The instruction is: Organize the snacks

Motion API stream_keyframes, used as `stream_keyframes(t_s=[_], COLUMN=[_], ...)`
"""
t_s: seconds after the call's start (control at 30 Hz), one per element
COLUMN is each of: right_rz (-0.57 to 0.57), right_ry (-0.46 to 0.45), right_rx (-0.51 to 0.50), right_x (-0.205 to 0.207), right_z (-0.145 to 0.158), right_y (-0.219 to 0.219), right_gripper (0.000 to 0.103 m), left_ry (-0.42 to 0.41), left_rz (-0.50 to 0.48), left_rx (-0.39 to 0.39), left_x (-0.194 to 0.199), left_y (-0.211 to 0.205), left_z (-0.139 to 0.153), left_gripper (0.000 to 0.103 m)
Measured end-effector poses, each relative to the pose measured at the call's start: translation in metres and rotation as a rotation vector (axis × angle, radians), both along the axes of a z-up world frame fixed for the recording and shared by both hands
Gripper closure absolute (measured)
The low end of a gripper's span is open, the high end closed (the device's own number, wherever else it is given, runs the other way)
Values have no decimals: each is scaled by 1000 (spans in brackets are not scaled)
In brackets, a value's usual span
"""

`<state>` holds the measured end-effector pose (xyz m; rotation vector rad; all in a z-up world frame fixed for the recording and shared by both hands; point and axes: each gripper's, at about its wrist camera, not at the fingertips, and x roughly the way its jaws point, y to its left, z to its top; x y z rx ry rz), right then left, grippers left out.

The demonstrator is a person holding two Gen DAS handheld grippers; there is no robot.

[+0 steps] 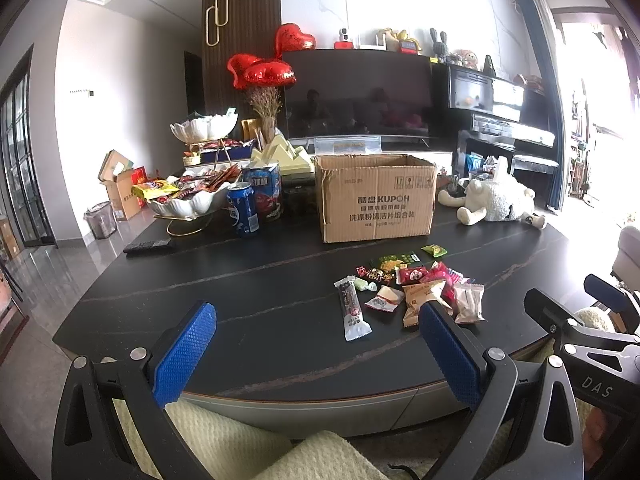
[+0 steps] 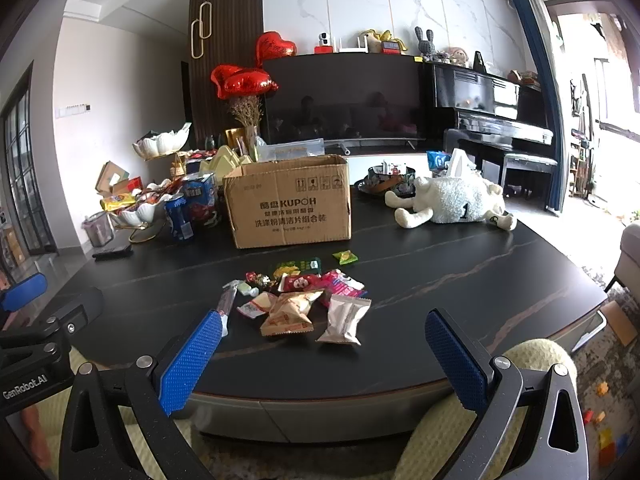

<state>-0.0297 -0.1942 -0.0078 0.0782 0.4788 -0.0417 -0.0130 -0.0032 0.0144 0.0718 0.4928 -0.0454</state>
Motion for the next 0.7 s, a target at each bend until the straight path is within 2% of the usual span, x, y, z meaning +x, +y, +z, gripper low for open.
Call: stream_keyframes(t_s=[0.27,0.6,0.7], right_rz=[12,71,97], right_ry=[31,96,117], right_rx=[29,65,71], right_x=[10,38,51], right_z=[-14,-36,-41], right_y=[-8,-4,-2], right_gripper=[0,0,5], left_ry=[19,91,118], left_rz=[-13,-9,-4], left_rx=[-5,-34,-32], left_x=[4,39,53], left_y=[-14,-5,-4], left_z=[-6,-31,-39], left_gripper=[0,6,7])
